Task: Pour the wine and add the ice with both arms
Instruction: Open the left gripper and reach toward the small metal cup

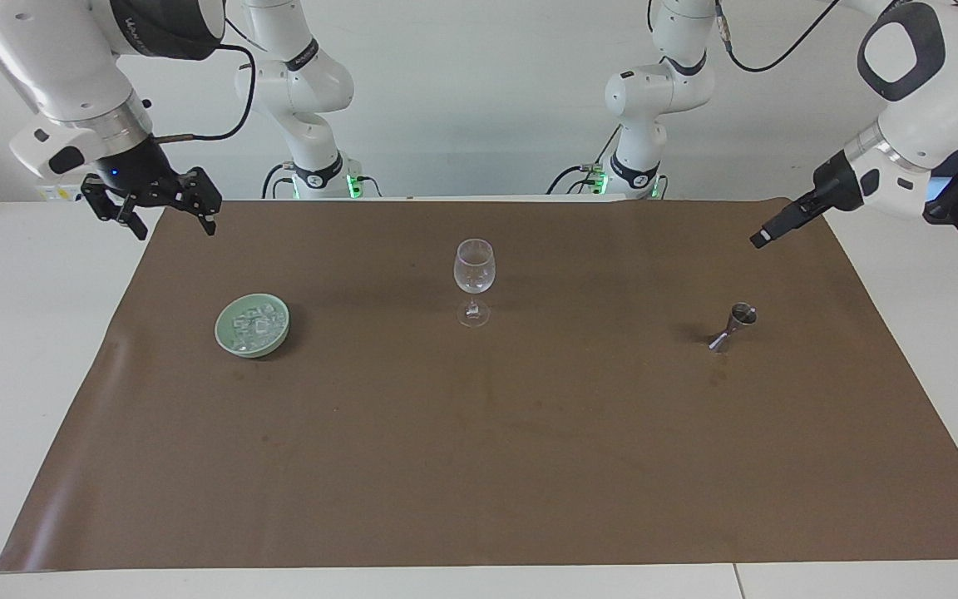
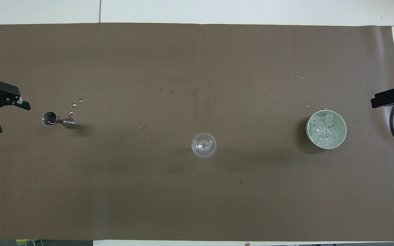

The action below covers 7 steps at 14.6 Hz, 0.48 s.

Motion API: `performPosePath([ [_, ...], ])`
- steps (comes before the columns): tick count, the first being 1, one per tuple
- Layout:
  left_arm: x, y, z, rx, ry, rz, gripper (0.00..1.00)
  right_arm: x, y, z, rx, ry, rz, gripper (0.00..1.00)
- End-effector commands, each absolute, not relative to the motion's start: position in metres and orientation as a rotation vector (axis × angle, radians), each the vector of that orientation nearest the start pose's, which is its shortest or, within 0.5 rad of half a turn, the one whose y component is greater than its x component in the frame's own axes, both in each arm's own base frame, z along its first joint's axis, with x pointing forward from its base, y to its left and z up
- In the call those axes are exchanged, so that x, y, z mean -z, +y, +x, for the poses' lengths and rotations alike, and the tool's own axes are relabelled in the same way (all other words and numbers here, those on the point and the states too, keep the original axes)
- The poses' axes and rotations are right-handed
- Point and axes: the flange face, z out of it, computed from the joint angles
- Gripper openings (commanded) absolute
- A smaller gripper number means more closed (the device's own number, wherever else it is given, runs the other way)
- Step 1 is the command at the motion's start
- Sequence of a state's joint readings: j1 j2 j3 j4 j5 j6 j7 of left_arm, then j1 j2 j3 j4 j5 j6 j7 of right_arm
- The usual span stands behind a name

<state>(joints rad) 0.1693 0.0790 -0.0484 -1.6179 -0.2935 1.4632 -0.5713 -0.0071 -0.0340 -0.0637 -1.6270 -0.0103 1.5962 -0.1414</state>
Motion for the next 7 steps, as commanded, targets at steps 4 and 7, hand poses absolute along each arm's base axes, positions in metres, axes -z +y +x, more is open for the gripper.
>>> performPosePath([
  [4, -0.47, 0.093, 0.613, -0.672, -1.987, -2.819, 1.0, -0.619, -0.042, 0.538, 0.003, -0.082, -3.134, 1.0],
  [7, -0.418, 0.139, 0.623, -0.77, -2.199, -2.668, 1.0, -0.619, -0.042, 0.538, 0.003, -0.082, -3.134, 1.0],
])
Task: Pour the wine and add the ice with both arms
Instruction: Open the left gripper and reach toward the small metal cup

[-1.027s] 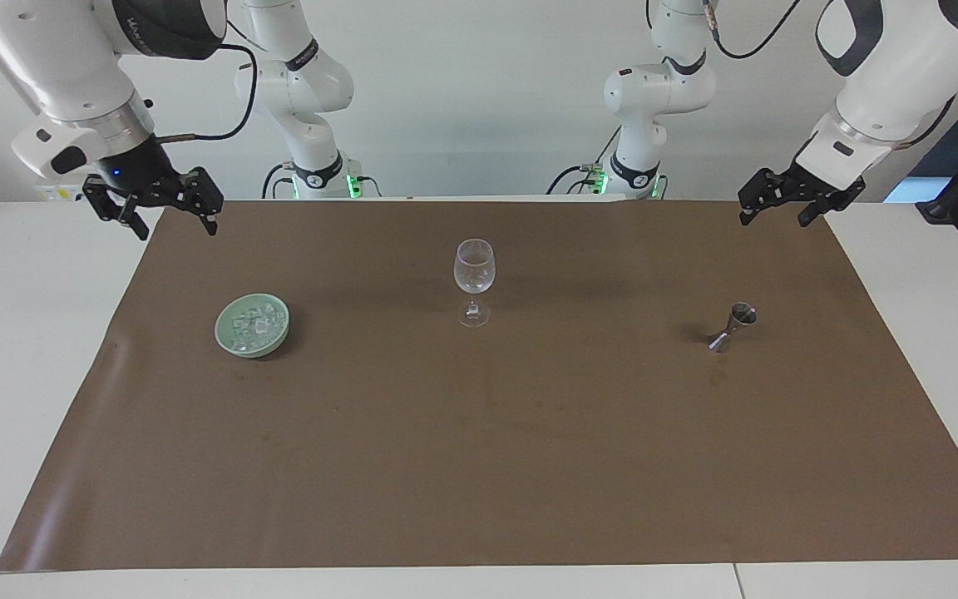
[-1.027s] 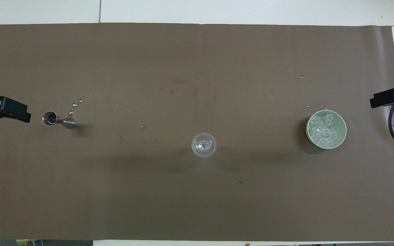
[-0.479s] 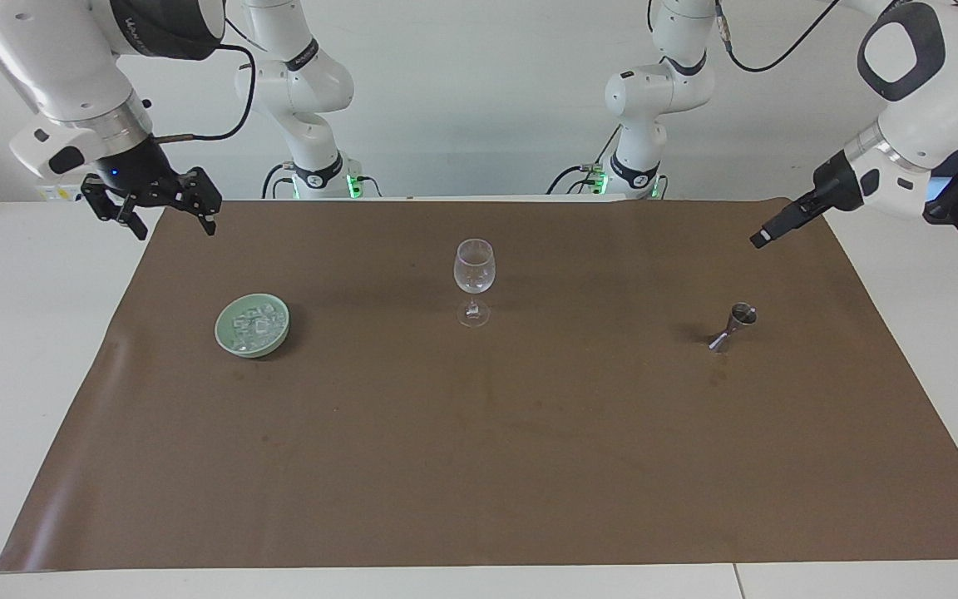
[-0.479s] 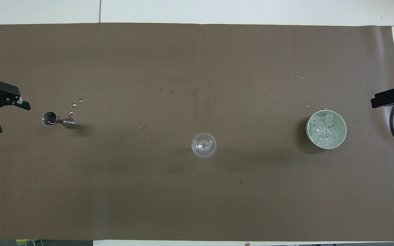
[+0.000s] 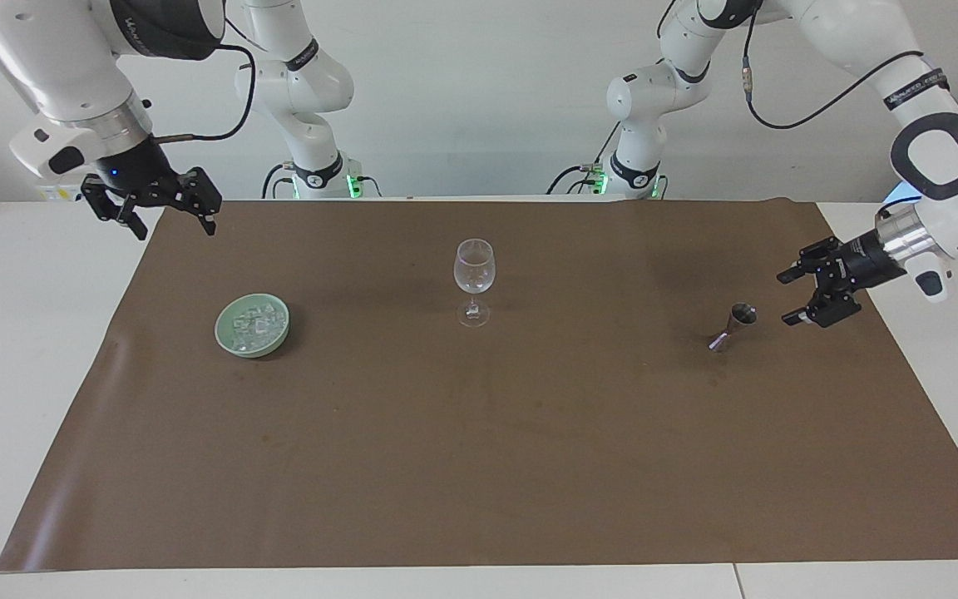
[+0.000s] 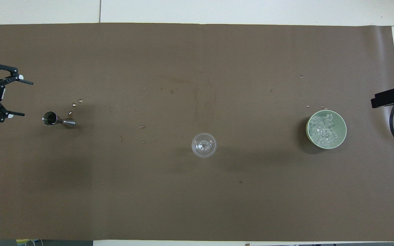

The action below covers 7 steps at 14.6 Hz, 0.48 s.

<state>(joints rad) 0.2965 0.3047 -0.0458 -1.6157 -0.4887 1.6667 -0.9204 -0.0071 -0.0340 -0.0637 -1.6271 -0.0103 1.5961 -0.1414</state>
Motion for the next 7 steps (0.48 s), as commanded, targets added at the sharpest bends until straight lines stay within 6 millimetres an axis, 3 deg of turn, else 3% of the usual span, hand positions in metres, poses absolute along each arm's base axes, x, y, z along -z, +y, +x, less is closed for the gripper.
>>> performPosePath([
  [1, -0.392, 0.162, 0.621, -0.847, -2.239, -2.604, 1.0, -0.619, -0.042, 0.538, 0.003, -0.082, -3.134, 1.0],
  [5, -0.342, 0.173, 0.615, -1.038, -2.285, -2.517, 1.0, -0.619, -0.042, 0.538, 0.003, -0.082, -3.134, 1.0],
  [7, -0.319, 0.163, 0.6, -1.124, -2.3, -2.478, 1.0, -0.619, -0.042, 0.538, 0.006, -0.082, -3.135, 1.0],
])
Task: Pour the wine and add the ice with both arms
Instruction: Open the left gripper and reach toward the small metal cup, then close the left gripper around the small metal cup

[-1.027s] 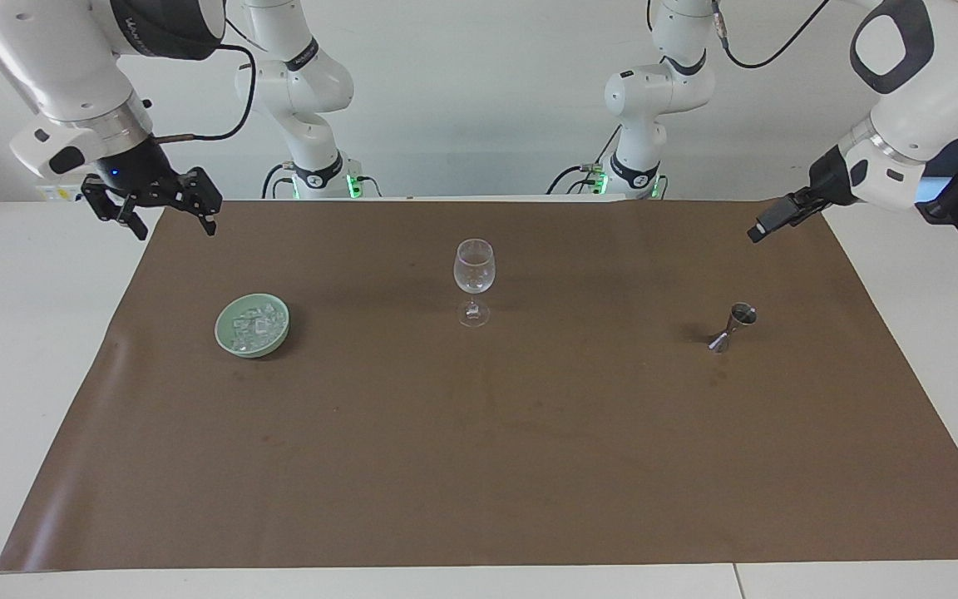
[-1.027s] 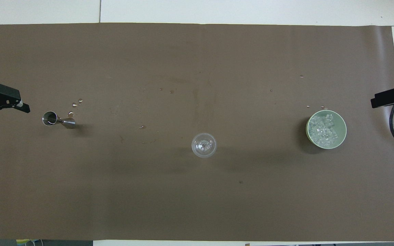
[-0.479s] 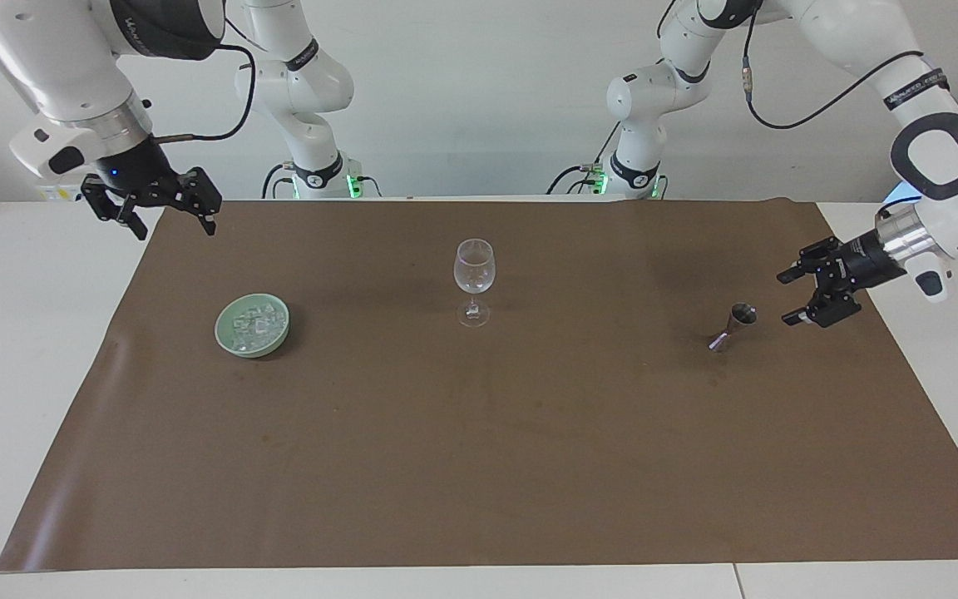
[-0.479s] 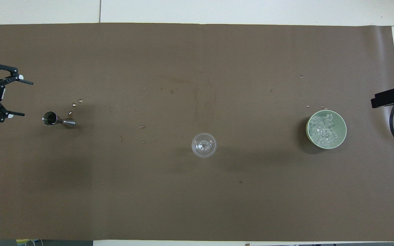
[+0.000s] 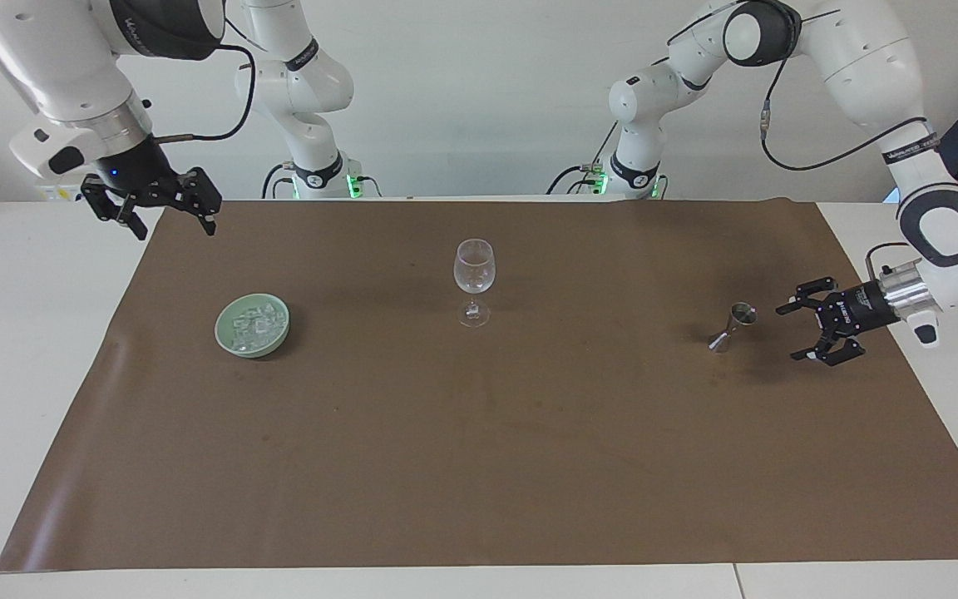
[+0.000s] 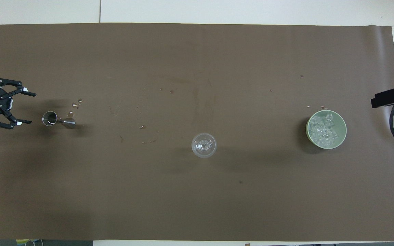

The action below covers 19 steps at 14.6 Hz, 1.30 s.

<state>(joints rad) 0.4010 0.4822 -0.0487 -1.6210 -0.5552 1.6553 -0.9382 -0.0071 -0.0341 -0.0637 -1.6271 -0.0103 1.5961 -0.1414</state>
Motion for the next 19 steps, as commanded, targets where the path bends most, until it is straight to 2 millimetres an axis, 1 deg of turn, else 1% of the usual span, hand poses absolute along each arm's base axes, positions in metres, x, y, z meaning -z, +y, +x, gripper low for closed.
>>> performPosePath([
  [1, -0.314, 0.16, 0.59, -1.155, -2.35, -2.457, 1.0, -0.619, -0.042, 0.538, 0.003, -0.082, -3.134, 1.0],
  [3, -0.306, 0.156, 0.579, -1.202, -2.414, -2.427, 1.0, -0.619, -0.042, 0.538, 0.003, -0.082, -3.134, 1.0],
  [4, -0.299, 0.153, 0.571, -1.22, -2.458, -2.395, 1.0, -0.619, -0.042, 0.538, 0.003, -0.082, -3.134, 1.0],
  [5, -0.296, 0.155, 0.566, -1.246, -2.513, -2.364, 1.0, -0.619, -0.042, 0.538, 0.003, -0.082, -3.134, 1.0],
  [6, -0.292, 0.151, 0.559, -1.297, -2.549, -2.33, 1.0, -0.619, -0.042, 0.538, 0.003, -0.082, -3.134, 1.0],
  [7, -0.291, 0.151, 0.553, -1.31, -2.59, -2.307, 1.0, -0.619, -0.042, 0.538, 0.003, -0.082, -3.134, 1.0],
  [9, -0.286, 0.16, 0.547, -1.297, -2.685, -2.253, 1.0, -0.619, -0.042, 0.538, 0.003, -0.082, -3.134, 1.0],
  [10, -0.286, 0.161, 0.547, -1.29, -2.694, -2.257, 1.0, -0.619, -0.042, 0.538, 0.006, -0.082, -3.135, 1.0],
  [11, -0.285, 0.162, 0.545, -1.286, -2.675, -2.308, 1.0, -0.619, -0.042, 0.538, 0.003, -0.082, -3.134, 1.0],
  [13, -0.281, 0.159, 0.535, -1.279, -2.602, -2.489, 1.0, -0.619, -0.042, 0.538, 0.003, -0.082, -3.134, 1.0],
  [15, -0.272, 0.154, 0.52, -1.338, -2.672, -2.441, 1.0, -0.619, -0.042, 0.538, 0.003, -0.082, -3.134, 1.0],
  [19, -0.262, 0.143, 0.515, -1.35, -2.83, -2.339, 1.0, -0.619, -0.042, 0.538, 0.003, -0.082, -3.134, 1.0],
])
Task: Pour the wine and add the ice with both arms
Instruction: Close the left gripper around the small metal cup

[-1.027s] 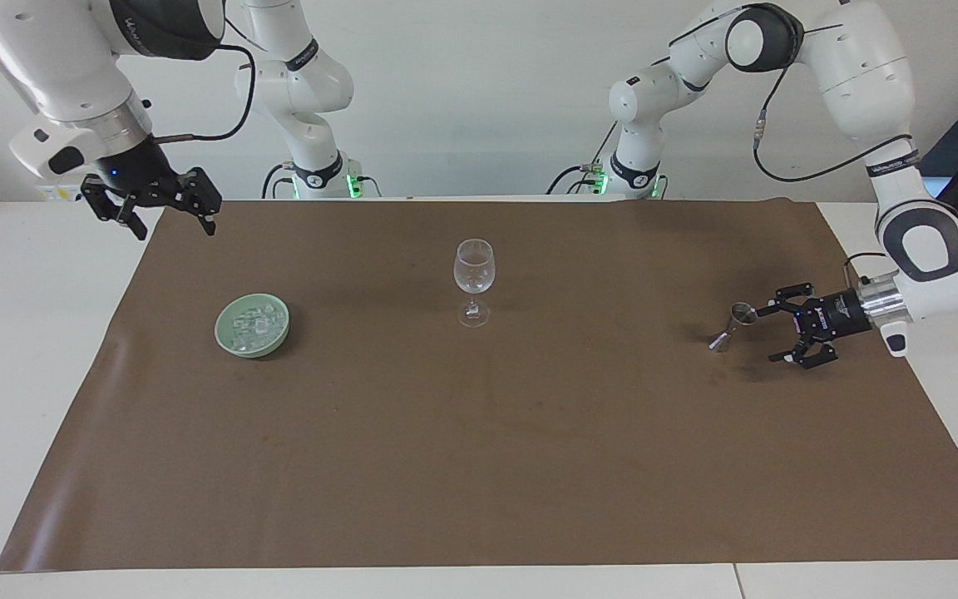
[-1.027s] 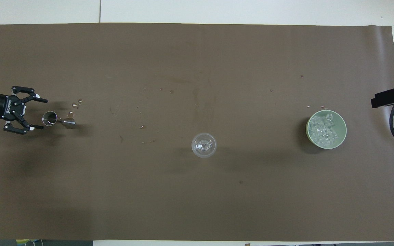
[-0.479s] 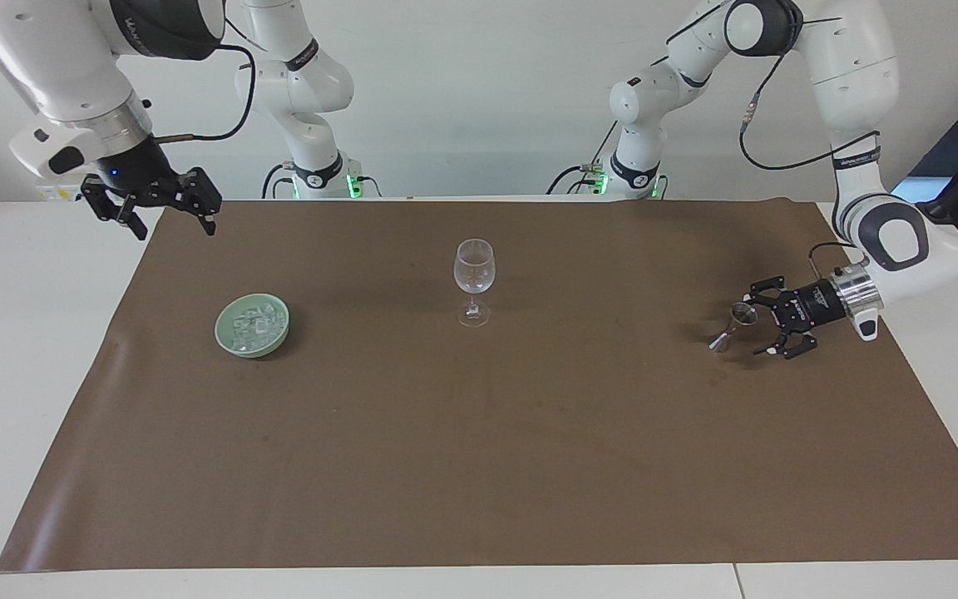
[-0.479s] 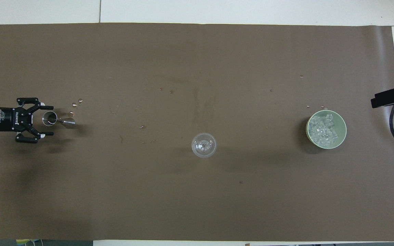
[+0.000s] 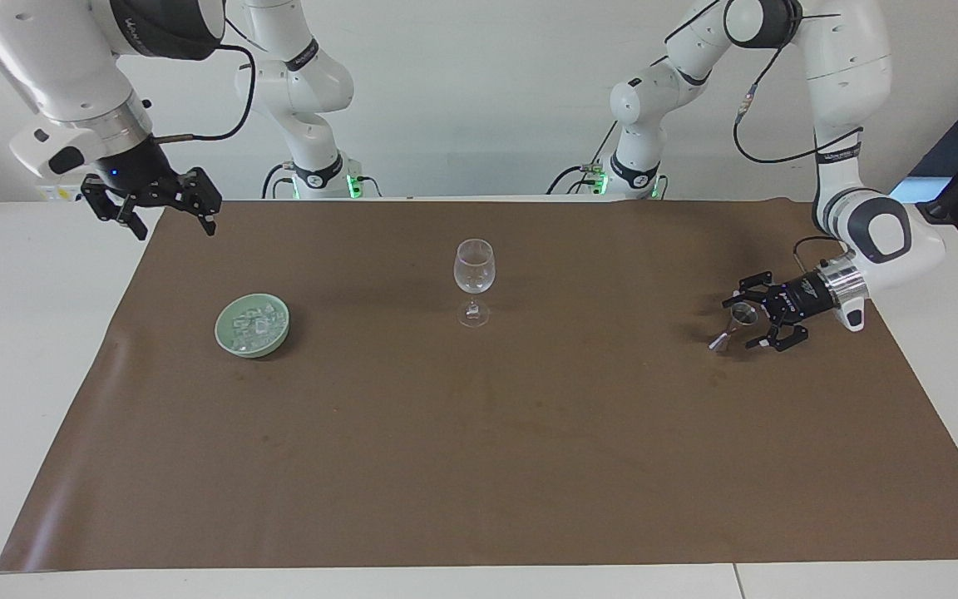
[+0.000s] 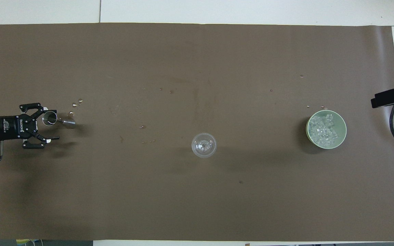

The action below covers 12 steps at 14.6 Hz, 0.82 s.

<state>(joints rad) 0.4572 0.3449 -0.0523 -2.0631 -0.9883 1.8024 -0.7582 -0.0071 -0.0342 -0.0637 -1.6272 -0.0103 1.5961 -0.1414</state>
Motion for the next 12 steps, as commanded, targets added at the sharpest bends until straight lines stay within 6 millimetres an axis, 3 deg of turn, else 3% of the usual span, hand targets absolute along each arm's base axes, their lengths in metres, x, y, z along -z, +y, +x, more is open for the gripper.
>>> performPosePath([
  [1, -0.2619, 0.1428, 0.5138, 0.814, 1.724, 1.41, 1.0, -0.6193, -0.0419, 0.5376, 0.006, -0.082, -3.135, 1.0],
  [7, -0.2635, 0.141, 0.5159, 0.806, 1.718, 1.379, 0.98, -0.6186, -0.0419, 0.5375, 0.003, -0.082, -3.134, 1.0],
  [12, -0.2637, 0.1379, 0.5172, 0.805, 1.712, 1.383, 0.72, -0.6186, -0.0419, 0.5375, 0.003, -0.082, -3.134, 1.0],
])
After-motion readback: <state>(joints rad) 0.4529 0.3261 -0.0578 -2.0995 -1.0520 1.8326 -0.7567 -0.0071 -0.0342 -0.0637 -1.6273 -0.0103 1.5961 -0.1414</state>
